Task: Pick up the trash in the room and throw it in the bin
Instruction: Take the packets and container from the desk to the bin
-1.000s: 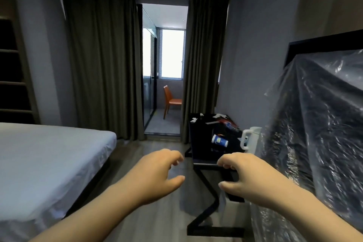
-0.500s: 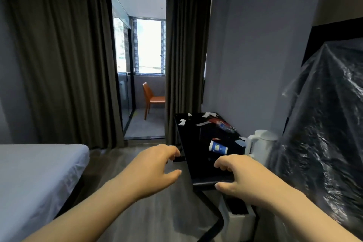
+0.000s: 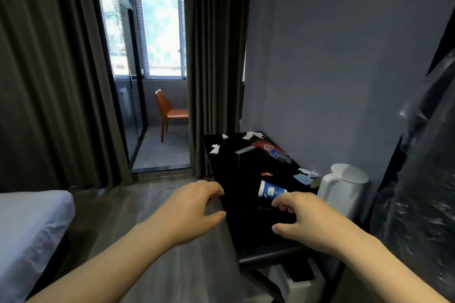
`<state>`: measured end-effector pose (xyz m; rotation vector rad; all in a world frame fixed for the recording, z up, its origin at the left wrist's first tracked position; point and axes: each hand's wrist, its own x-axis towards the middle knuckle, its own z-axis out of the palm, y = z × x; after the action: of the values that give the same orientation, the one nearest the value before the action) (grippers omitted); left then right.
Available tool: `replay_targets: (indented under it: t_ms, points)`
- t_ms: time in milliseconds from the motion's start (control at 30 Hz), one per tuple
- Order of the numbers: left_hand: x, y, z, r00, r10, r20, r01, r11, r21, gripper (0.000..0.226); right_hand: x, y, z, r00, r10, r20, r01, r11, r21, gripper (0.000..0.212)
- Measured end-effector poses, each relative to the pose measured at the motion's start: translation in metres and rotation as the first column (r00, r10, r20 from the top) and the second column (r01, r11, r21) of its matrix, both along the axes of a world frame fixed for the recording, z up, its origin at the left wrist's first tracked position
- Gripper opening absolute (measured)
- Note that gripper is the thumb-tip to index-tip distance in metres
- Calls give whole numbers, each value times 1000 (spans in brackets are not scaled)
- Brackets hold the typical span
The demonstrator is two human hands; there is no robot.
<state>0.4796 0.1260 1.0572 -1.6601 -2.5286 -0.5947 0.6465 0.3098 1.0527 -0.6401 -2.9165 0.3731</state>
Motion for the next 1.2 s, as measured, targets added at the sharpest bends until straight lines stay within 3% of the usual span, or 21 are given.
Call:
replay_targets:
  t_ms: [367, 667, 900, 1200]
  points:
    - [-140, 109, -32, 998, -31, 63, 36, 996, -78, 39, -120, 117, -46, 994, -67, 82, 78, 987, -139, 50]
    - [-283, 186, -62, 980, -170, 107, 180, 979, -94, 37, -230, 173, -75, 979, -167, 117, 189, 958, -217, 44]
    - [-383, 246, -68, 947, -292, 135, 307, 946, -106, 38, -302, 192, -80, 931, -339, 136, 364, 888, -282, 38]
    - [-430, 345, -100, 860, -442, 254, 485, 864, -138, 40, -332, 246, -95, 831, -506, 230, 554, 782, -284, 36]
